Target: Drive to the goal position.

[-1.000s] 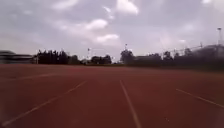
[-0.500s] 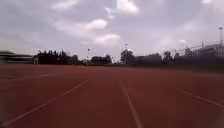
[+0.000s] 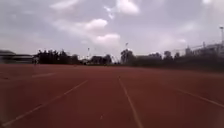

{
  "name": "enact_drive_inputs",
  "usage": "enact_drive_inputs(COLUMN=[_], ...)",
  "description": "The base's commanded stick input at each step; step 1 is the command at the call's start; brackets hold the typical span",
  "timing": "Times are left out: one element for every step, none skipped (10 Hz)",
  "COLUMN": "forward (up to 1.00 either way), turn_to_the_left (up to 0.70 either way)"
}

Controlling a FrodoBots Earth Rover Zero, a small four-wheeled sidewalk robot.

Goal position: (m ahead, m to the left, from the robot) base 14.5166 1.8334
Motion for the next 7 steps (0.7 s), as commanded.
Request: enact_drive_inputs(forward=[0.45,0.45,0.45,0.45,0.45,0.45,0.45], turn_to_the_left=[0.0,0.0,0.0,0.0,0.0,0.0,0.0])
